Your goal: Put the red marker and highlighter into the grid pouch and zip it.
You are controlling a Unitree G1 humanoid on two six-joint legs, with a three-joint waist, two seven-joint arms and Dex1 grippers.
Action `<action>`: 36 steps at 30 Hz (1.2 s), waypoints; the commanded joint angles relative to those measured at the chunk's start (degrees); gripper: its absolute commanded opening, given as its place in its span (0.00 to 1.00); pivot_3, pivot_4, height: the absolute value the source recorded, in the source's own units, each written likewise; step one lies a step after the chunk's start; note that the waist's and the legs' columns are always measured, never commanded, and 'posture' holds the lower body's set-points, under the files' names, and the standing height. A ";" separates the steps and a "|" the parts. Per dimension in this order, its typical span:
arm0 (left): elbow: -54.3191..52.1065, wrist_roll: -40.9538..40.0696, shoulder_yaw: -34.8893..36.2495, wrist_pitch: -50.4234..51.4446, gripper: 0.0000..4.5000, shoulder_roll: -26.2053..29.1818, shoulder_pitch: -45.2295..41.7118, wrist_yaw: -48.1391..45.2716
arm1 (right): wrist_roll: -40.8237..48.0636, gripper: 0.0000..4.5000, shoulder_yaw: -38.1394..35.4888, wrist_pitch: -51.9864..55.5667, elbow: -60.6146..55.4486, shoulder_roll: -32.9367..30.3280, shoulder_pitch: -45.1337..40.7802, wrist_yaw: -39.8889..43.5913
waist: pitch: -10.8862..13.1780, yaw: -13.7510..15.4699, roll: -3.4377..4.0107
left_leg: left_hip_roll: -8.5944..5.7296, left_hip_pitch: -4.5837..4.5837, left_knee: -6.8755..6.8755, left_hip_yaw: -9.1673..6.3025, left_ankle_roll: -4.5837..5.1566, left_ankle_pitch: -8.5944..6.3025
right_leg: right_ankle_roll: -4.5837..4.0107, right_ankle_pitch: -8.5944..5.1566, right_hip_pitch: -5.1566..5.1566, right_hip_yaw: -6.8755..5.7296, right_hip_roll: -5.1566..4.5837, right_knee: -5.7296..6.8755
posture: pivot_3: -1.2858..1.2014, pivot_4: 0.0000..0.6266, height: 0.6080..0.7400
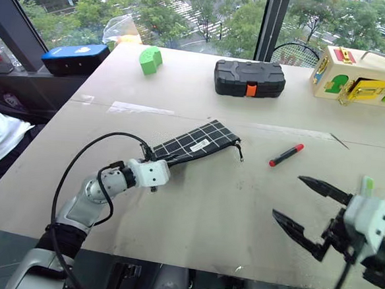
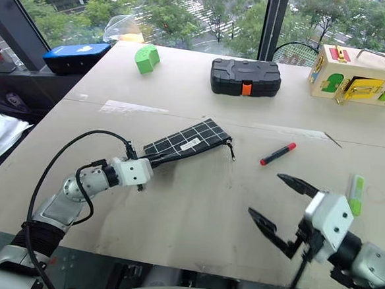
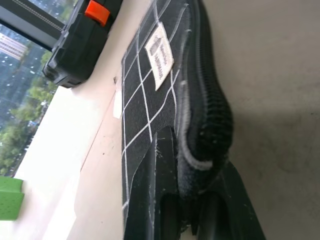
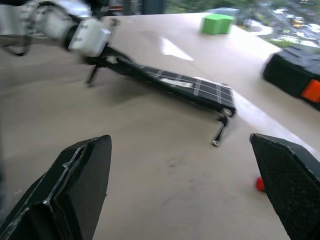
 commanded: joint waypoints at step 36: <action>-12.14 -8.37 1.31 5.01 0.00 -4.87 -5.99 -5.96 | 10.61 0.01 5.29 39.96 23.79 16.98 -47.33 -27.29 | 0.26 -1.51 -0.24 | 0.00 -0.13 0.23 0.18 -0.26 0.16 | -0.04 0.24 -0.19 0.05 0.08 0.51 | 0.52 0.24 1.00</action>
